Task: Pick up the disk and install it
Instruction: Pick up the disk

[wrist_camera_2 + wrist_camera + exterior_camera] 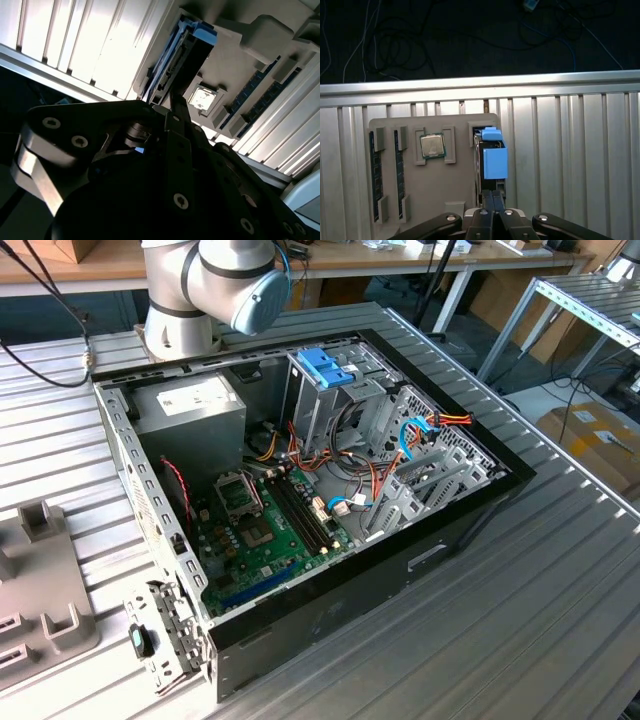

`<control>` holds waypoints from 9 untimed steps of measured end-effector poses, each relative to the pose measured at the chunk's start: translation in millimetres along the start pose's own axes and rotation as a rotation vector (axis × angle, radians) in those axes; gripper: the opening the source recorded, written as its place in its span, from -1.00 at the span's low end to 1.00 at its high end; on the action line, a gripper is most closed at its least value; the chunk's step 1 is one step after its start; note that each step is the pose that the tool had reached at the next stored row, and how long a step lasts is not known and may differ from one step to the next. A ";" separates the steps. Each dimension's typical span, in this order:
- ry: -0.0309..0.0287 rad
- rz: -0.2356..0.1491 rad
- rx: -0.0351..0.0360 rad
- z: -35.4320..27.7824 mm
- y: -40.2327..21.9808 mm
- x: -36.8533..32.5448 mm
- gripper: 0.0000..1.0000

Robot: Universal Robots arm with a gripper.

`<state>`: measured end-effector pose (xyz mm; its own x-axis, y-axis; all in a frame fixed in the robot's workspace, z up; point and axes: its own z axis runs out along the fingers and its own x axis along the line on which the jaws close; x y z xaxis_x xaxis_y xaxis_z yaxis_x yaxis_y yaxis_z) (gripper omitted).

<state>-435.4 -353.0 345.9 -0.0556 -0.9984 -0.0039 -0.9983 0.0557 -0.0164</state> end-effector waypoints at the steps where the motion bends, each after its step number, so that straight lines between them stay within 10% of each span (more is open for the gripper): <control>1: 0.0001 0.000 -0.0002 0.1 0.0 0.0 -0.79; 9: 0.0001 0.000 -0.0001 4.5 0.1 0.0 -0.79</control>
<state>-435.4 -353.0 341.4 -0.0556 -0.9984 -0.0039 -0.9983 0.0557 -0.0164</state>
